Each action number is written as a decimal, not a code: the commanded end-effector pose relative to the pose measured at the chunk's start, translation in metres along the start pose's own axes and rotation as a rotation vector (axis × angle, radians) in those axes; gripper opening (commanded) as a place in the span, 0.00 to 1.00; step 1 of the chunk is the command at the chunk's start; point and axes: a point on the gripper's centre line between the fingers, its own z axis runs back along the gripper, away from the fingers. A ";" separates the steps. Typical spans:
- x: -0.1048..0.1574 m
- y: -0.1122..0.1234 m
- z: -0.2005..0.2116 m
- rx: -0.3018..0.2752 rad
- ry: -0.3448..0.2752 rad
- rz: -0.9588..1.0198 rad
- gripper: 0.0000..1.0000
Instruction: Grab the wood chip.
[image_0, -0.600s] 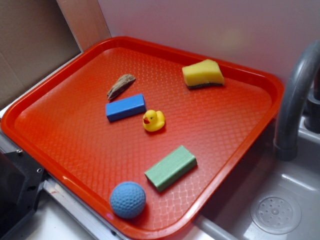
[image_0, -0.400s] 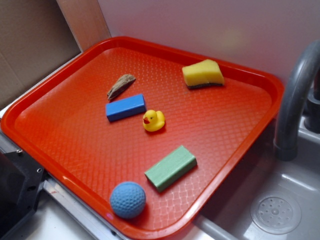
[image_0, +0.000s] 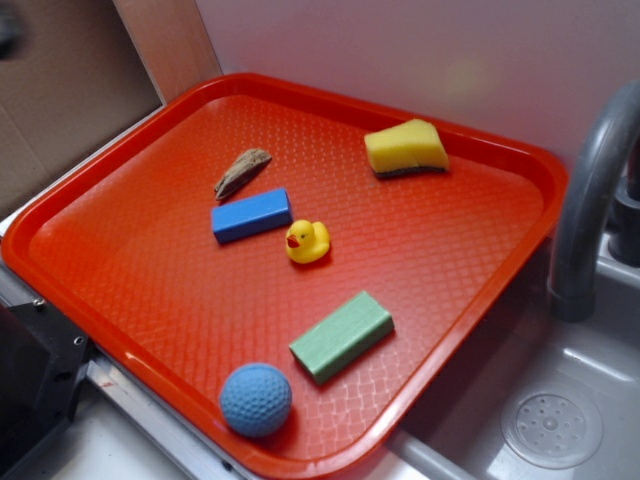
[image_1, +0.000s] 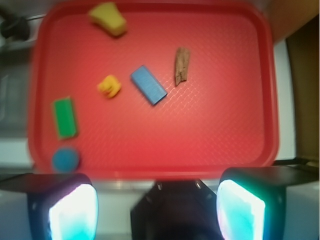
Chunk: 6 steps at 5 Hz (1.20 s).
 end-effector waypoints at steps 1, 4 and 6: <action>0.073 0.005 -0.059 -0.094 -0.076 0.205 1.00; 0.120 0.020 -0.131 -0.022 -0.036 0.130 1.00; 0.134 0.020 -0.147 0.003 -0.003 0.192 1.00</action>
